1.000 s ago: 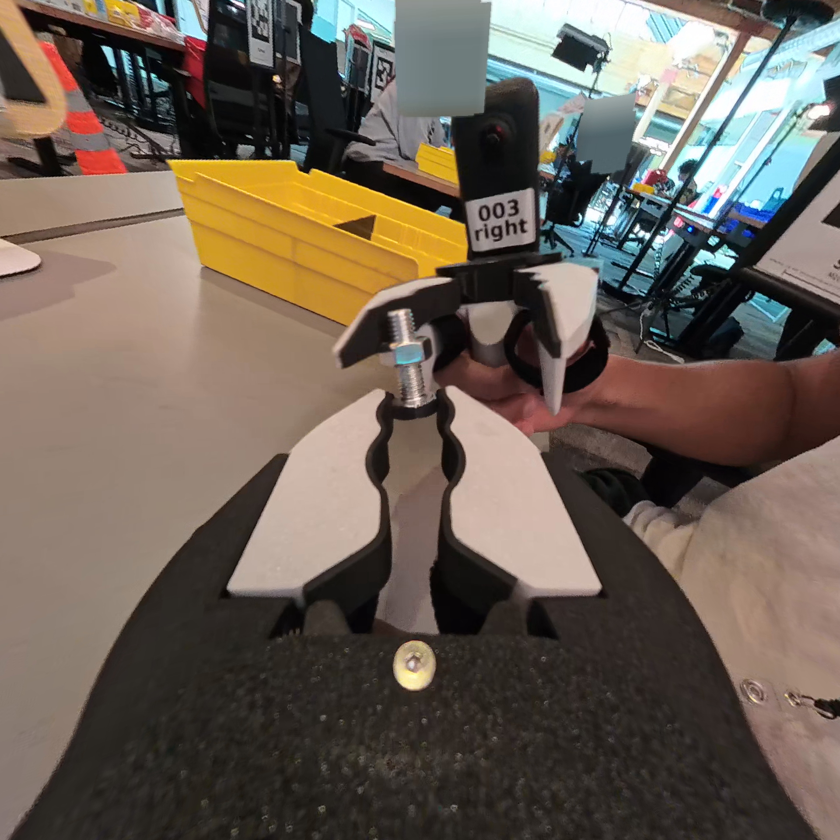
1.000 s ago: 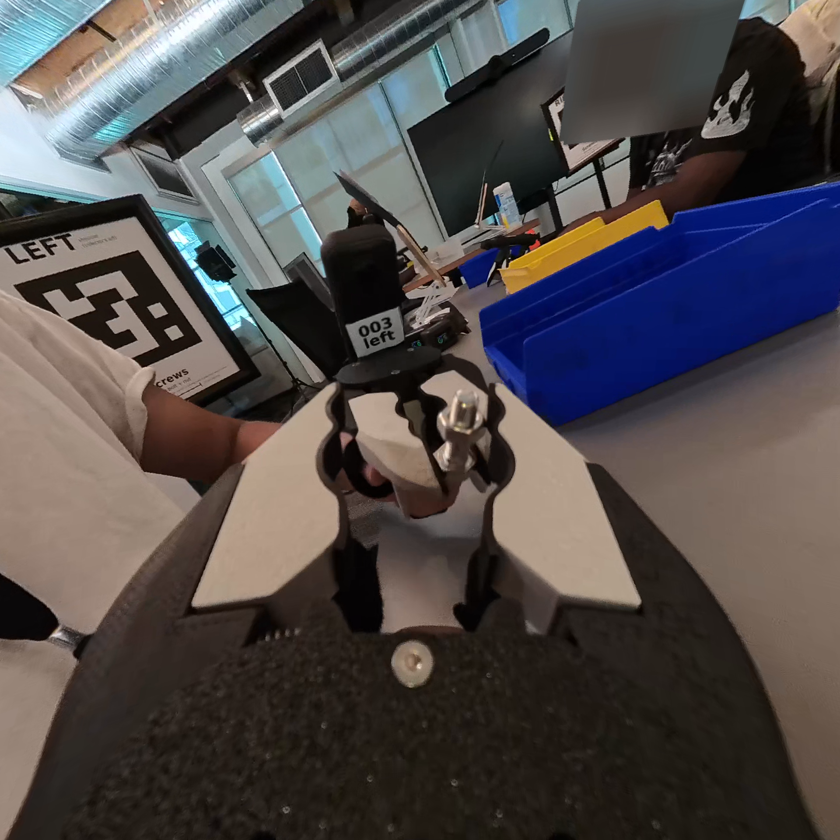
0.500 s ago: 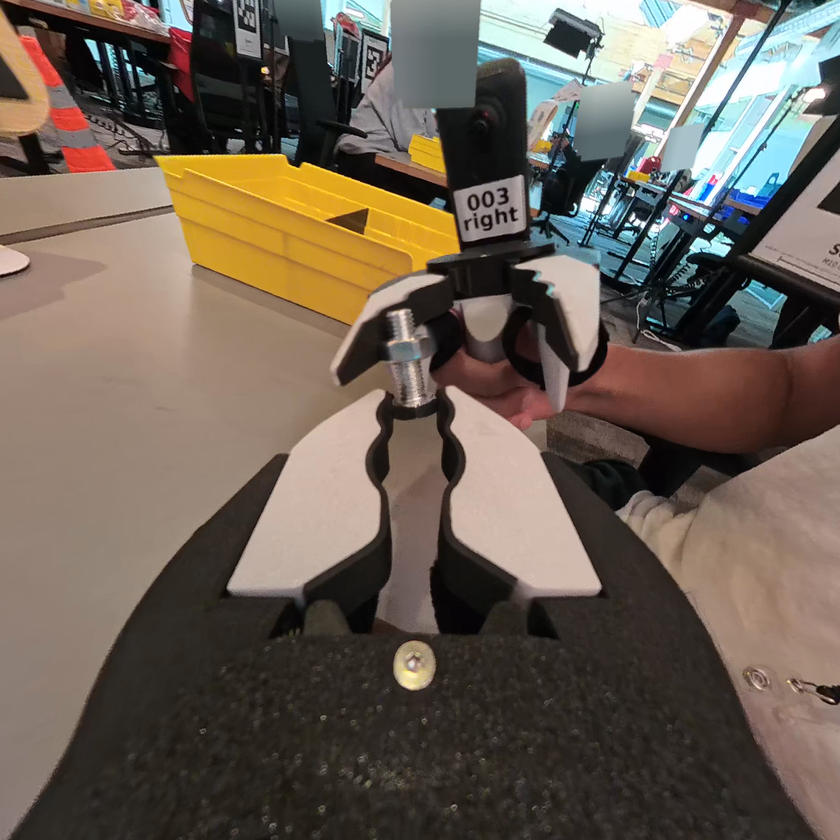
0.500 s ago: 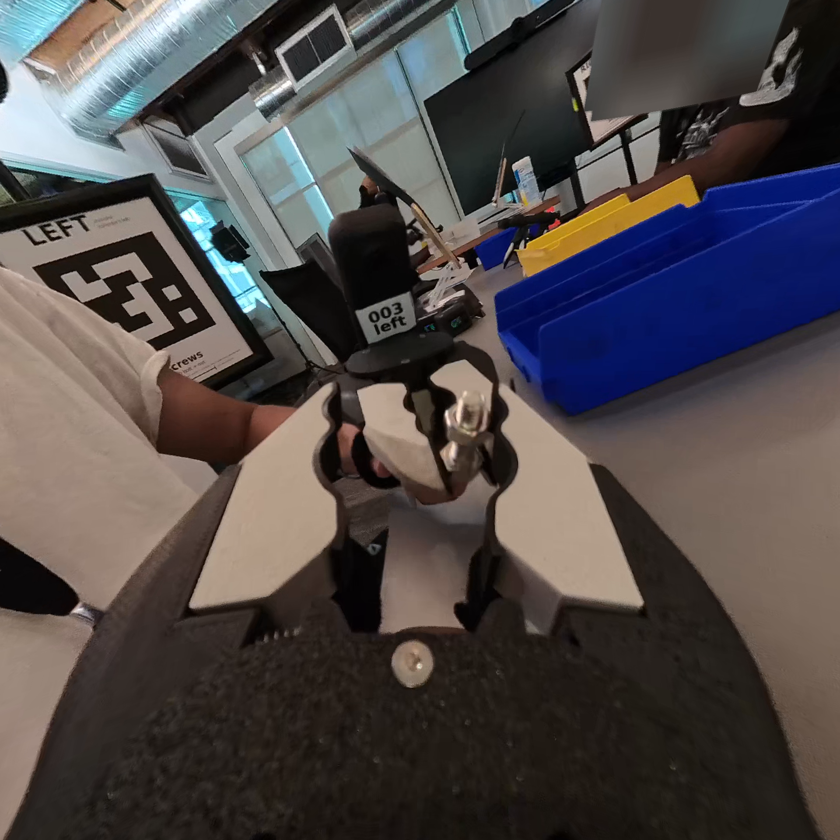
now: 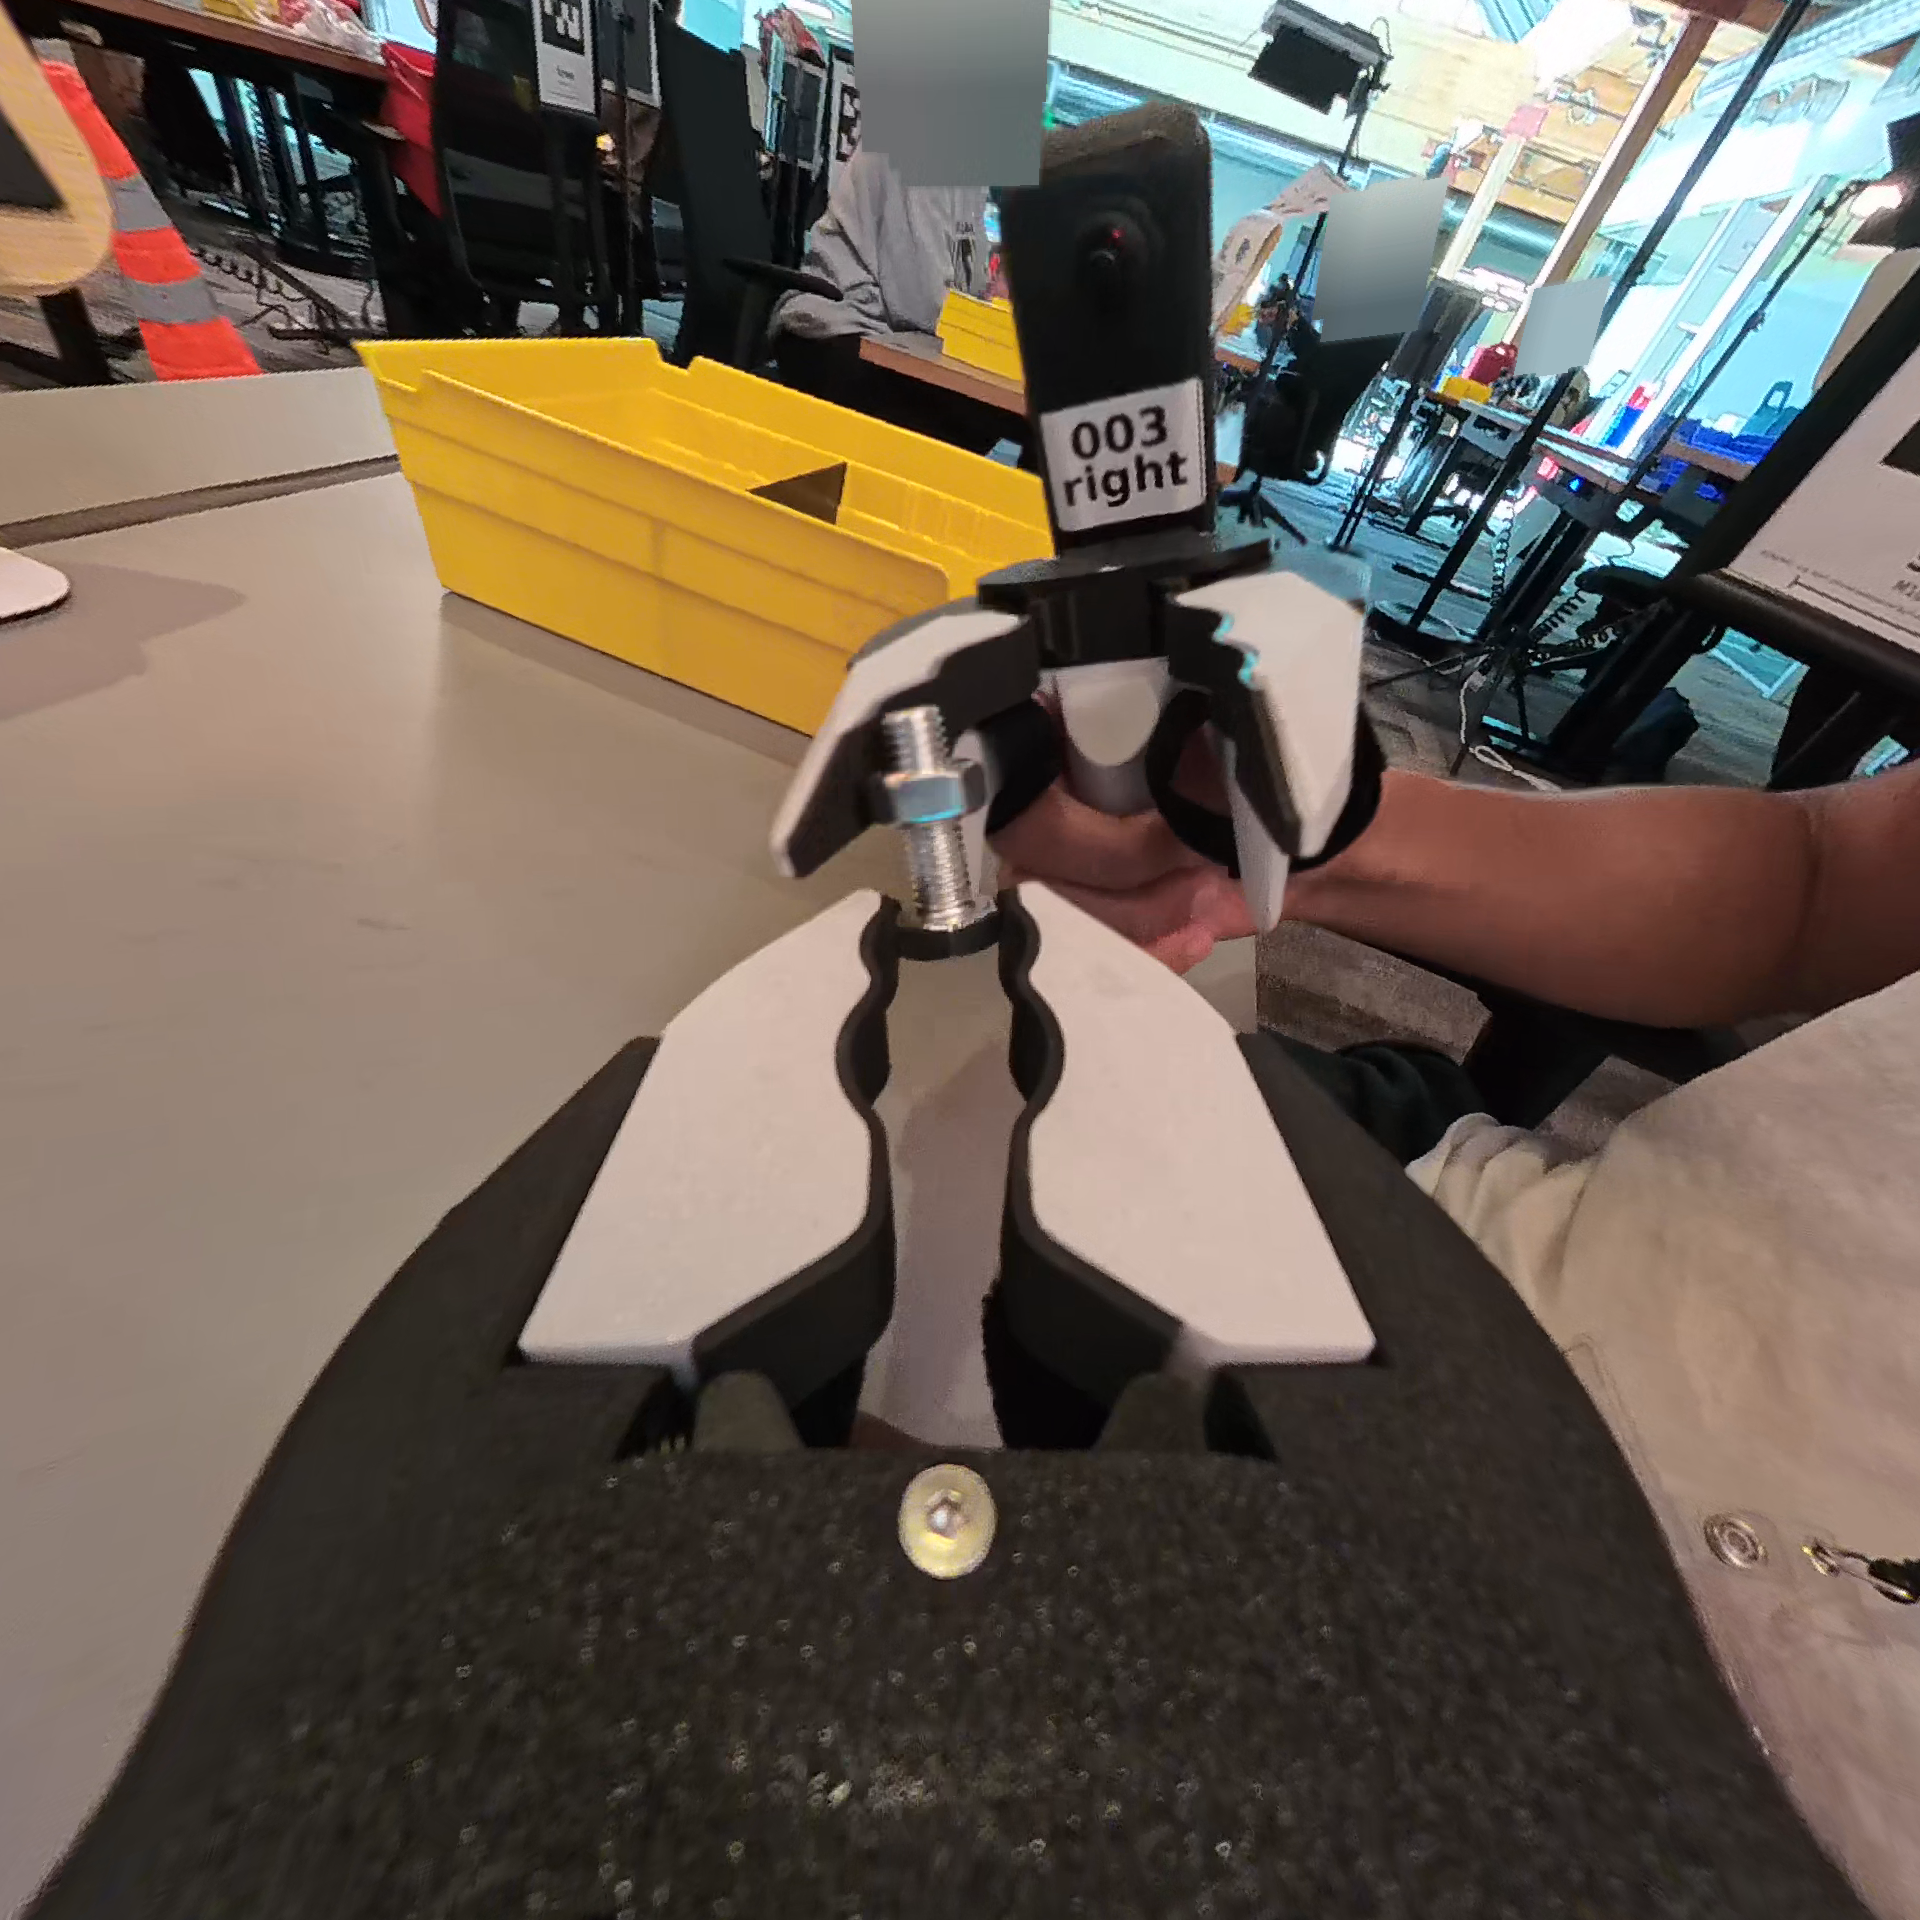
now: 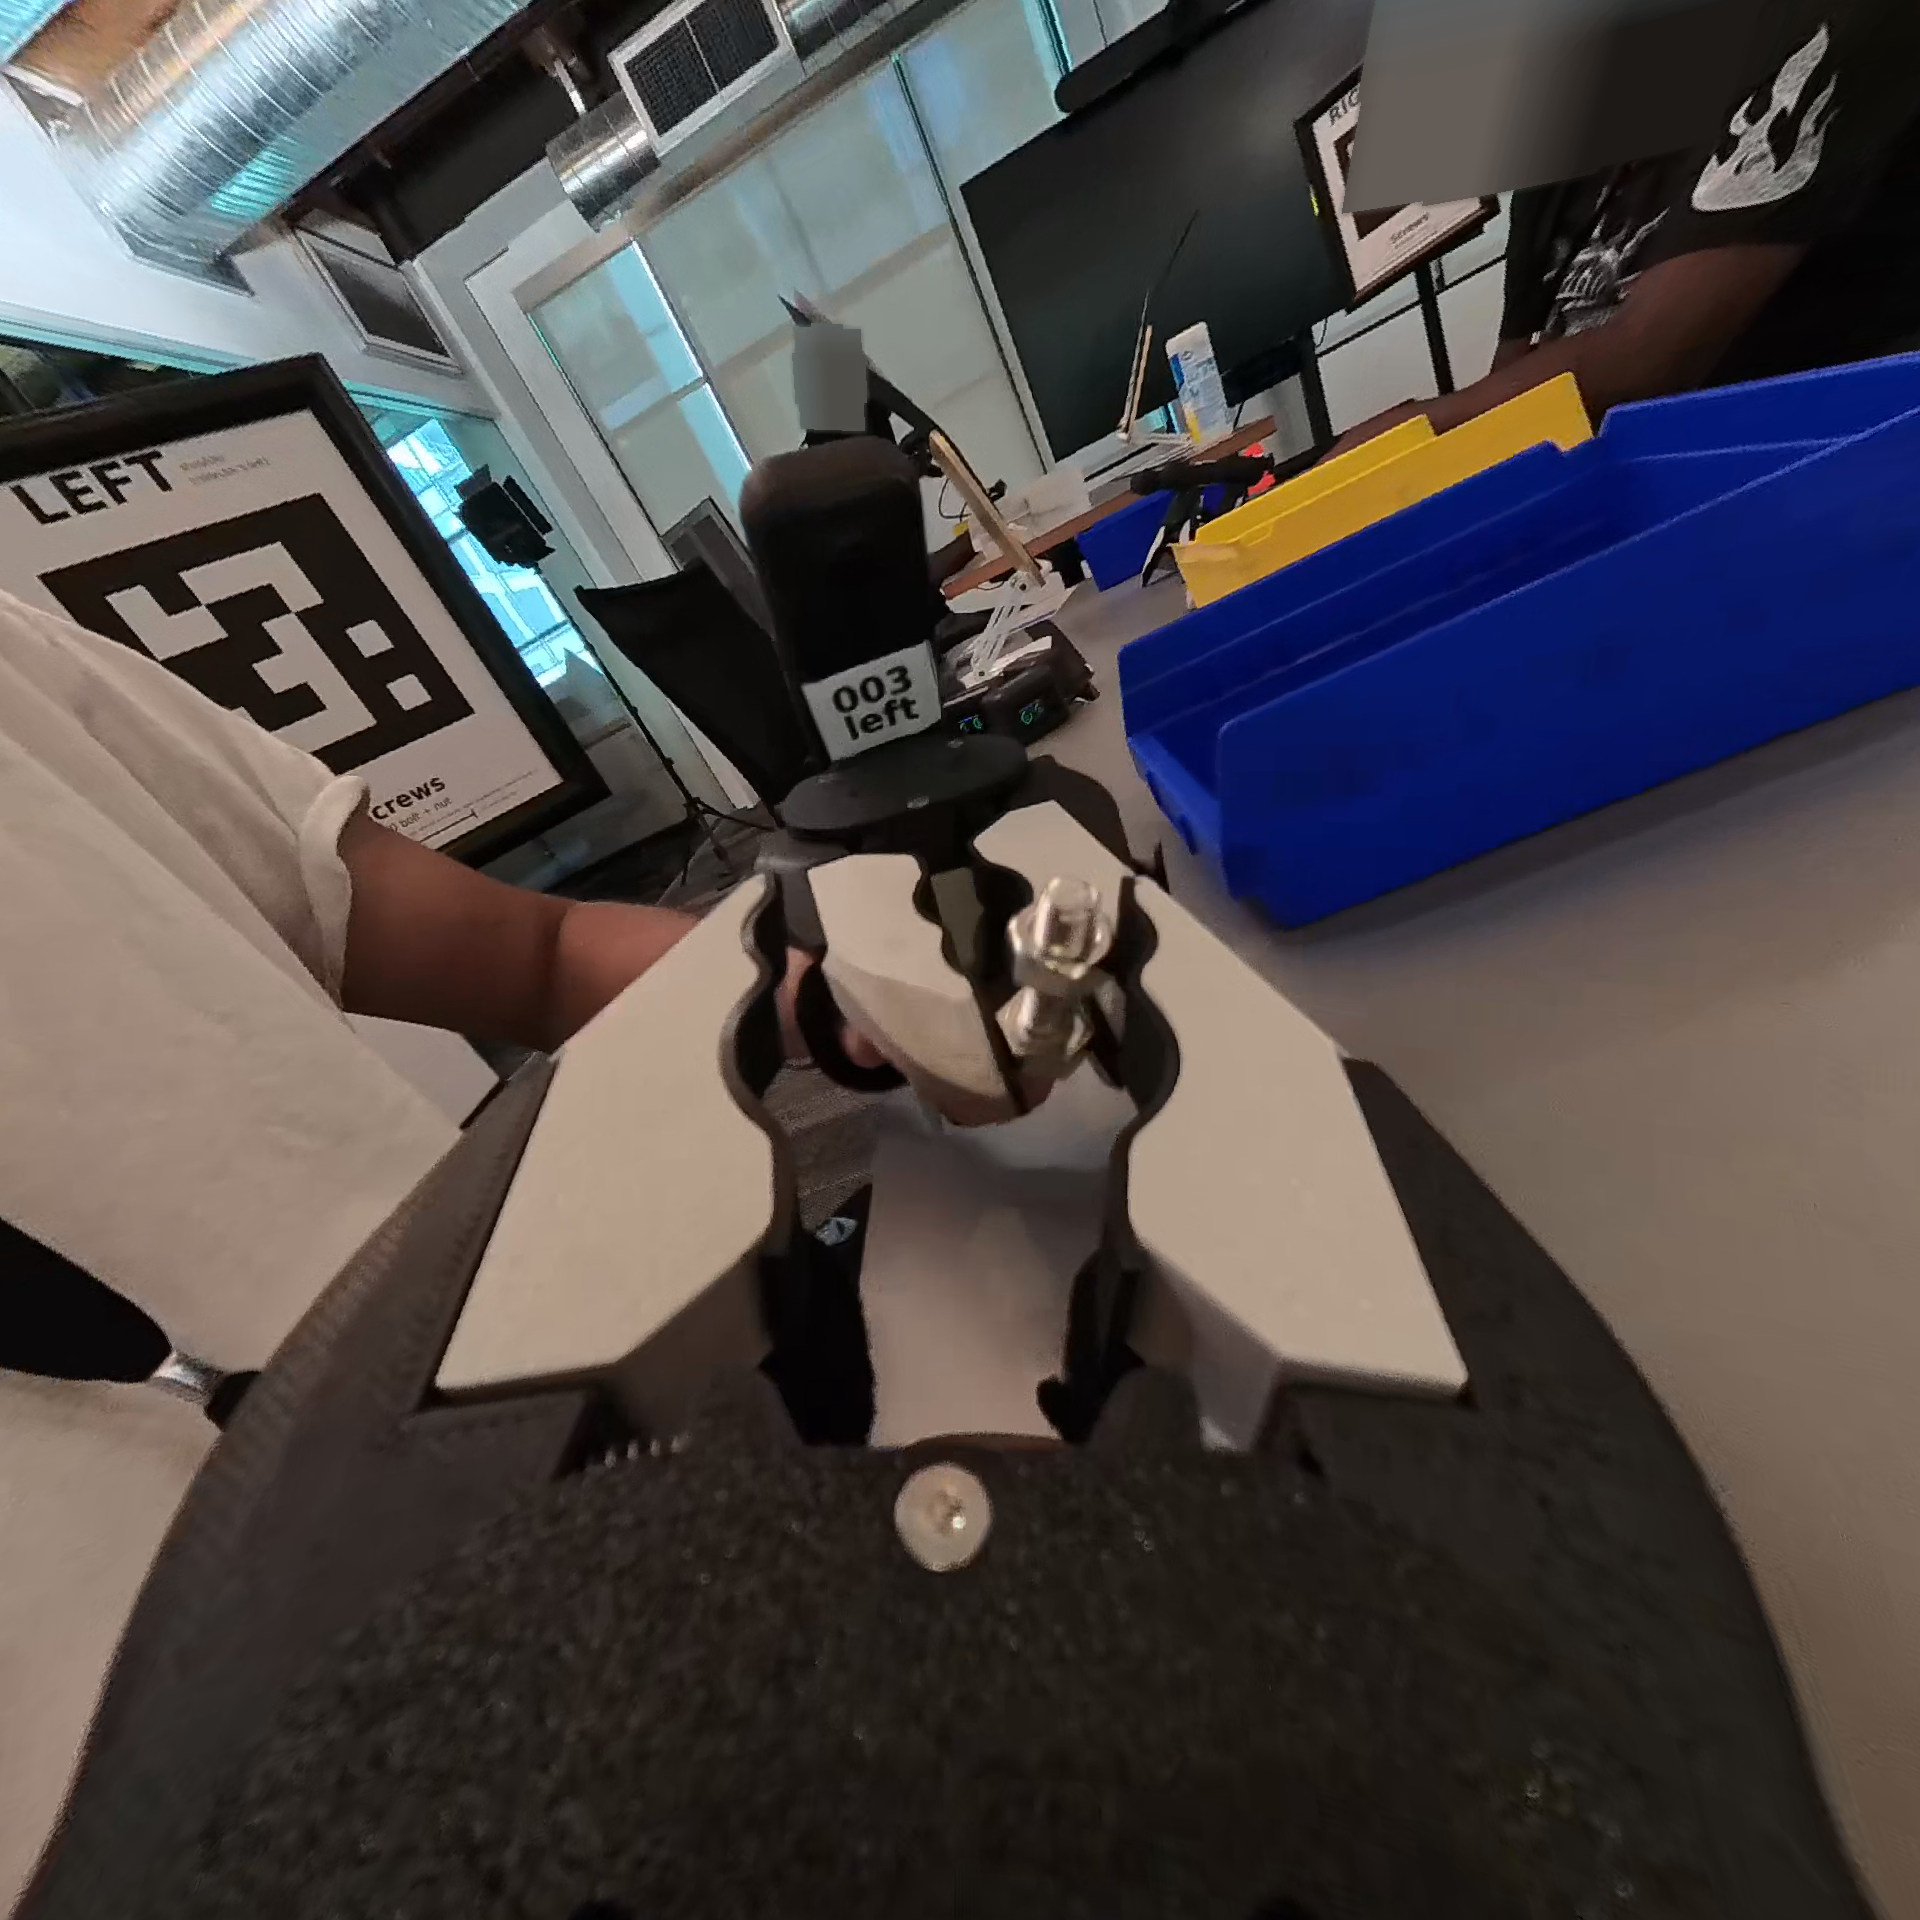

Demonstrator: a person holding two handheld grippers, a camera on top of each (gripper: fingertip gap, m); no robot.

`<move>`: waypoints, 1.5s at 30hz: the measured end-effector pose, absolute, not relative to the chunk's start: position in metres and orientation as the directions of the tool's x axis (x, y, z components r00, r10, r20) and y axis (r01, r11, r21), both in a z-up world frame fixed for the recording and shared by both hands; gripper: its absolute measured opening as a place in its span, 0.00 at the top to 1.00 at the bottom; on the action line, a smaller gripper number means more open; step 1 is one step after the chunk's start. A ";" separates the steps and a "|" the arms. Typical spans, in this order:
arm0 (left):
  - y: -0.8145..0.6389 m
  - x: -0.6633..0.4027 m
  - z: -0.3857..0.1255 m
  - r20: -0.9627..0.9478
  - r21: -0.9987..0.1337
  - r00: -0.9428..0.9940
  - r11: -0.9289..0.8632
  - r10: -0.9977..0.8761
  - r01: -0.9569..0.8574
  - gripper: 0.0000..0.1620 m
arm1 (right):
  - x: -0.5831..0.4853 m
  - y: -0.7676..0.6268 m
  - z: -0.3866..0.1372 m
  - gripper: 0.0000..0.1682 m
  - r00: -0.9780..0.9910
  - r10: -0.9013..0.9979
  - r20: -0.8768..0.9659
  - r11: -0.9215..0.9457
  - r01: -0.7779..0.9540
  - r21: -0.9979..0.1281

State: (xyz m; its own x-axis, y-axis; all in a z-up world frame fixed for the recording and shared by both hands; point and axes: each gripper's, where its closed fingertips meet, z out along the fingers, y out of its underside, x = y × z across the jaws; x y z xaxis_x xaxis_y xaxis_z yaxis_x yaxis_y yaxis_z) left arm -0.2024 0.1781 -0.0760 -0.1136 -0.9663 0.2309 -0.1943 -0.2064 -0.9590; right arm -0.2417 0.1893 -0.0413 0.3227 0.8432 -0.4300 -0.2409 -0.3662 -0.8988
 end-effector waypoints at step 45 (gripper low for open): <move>0.182 -0.203 -0.078 0.233 -0.957 -0.108 -0.208 -0.967 -0.200 0.89 | -0.243 0.192 -0.045 0.63 0.327 0.827 -0.458 -0.394 -0.244 -0.886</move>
